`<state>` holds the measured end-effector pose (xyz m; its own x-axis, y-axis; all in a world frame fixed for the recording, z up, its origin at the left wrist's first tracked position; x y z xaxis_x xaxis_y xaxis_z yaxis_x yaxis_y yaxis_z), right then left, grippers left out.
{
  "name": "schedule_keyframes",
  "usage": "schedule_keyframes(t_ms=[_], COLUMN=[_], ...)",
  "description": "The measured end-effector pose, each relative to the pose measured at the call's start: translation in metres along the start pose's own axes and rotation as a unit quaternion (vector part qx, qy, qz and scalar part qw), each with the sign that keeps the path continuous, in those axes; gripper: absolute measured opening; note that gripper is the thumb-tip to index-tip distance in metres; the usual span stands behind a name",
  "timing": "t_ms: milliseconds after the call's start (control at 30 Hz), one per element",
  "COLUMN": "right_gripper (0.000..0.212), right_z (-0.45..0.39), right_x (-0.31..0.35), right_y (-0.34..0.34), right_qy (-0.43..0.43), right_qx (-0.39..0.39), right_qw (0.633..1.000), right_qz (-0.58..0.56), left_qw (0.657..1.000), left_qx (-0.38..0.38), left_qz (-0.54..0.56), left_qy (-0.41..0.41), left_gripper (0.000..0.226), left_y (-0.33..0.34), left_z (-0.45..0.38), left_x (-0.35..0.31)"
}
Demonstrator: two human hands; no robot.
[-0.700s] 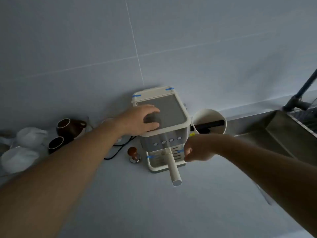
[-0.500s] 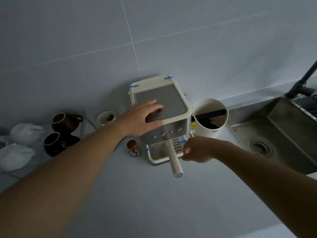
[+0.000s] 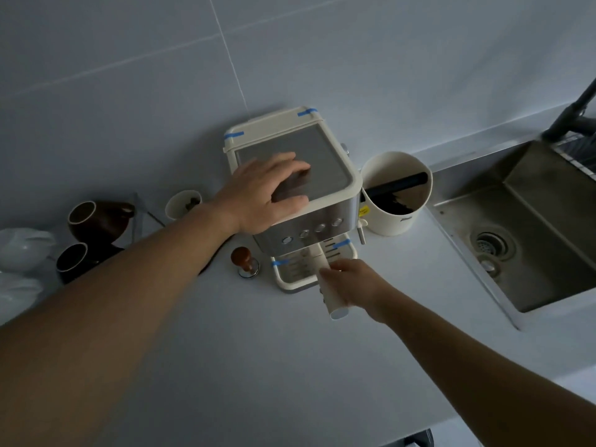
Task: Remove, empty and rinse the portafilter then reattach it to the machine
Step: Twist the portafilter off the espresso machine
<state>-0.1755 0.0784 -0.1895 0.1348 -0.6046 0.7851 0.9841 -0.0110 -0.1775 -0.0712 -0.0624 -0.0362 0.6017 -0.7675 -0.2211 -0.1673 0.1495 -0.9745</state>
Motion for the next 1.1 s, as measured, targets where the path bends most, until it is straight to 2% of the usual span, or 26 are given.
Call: schedule_keyframes(t_ms=[133,300,667,900,1100], right_gripper=[0.034,0.034,0.019,0.03,0.028], right_z=[-0.007,-0.011,-0.014,-0.013,-0.015], right_x=[-0.009,-0.014,-0.013,-0.015,-0.003], right_y=[0.019,0.031,0.035,0.037,0.097], right_qy=[0.019,0.033,0.014,-0.001,0.0], right_qx=[0.062,0.043,-0.013,-0.039,-0.056], right_qw=[0.99,0.975,0.979,0.978,0.944], right_qz=[-0.129,-0.215,-0.205,-0.206,-0.325], left_qw=[0.999,0.999,1.0,1.0,1.0], left_qx=[0.049,0.046,0.024,0.023,0.019], left_qz=[-0.017,-0.011,0.004,0.002,0.007], left_qy=[0.012,0.004,0.002,0.002,-0.005], left_gripper=[0.069,0.072,0.07,0.069,0.067], left_y=[0.006,0.007,0.005,0.005,0.007], left_z=[-0.005,-0.006,-0.006,-0.005,-0.006], left_x=[0.005,0.007,0.005,0.004,0.006])
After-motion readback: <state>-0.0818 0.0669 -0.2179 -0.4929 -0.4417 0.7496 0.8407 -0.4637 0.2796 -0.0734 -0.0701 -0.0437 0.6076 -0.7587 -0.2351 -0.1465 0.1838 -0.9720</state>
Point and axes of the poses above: each hand's wrist, its own z-axis away from the middle knuckle, its own y-axis out of the palm, x = y × z, the point moved 7 cm from there along -z, towards the middle knuckle, and after that the axes turned 1 degree about y, right-handed, at the moved point
